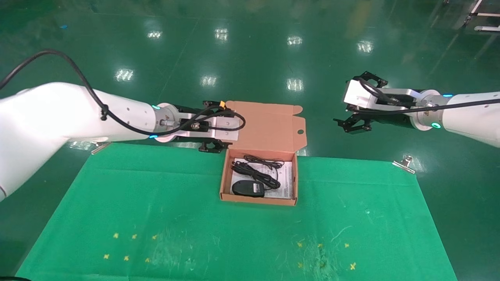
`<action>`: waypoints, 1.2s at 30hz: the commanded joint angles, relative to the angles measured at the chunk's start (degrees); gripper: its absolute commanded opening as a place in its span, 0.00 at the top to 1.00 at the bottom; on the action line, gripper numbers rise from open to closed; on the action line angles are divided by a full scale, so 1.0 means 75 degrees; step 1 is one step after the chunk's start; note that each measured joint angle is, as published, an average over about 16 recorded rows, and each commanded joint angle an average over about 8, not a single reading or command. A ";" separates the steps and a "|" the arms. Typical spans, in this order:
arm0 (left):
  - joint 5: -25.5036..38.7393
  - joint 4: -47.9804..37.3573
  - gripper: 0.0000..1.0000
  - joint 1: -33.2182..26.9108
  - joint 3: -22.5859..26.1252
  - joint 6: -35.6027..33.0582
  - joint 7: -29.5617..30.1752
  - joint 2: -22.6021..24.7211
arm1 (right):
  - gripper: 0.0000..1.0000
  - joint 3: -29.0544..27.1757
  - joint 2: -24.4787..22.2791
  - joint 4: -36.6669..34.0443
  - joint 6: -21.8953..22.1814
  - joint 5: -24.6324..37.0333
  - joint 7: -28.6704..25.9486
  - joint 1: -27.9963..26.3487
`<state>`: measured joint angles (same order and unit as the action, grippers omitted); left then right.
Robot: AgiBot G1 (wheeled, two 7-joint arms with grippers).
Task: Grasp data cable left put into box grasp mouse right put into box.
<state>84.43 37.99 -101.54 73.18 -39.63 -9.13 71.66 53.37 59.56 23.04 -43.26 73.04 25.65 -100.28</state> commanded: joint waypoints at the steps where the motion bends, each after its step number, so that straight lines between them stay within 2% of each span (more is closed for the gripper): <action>1: 0.0034 -0.0009 0.00 -0.0050 0.0025 0.0004 0.0039 -0.0015 | 0.00 0.0031 -0.0004 0.0011 -0.0001 0.0054 0.0013 -0.0052; 33: -0.3017 0.2533 0.00 0.2823 -0.4062 -0.3284 0.1438 -0.2620 | 0.00 -0.2661 -0.1763 0.3632 -0.3045 -0.2205 -0.2604 0.2747; 36: -0.3159 0.2651 0.00 0.2957 -0.4252 -0.3437 0.1503 -0.2741 | 0.00 -0.2786 -0.1844 0.3800 -0.3186 -0.2311 -0.2725 0.2877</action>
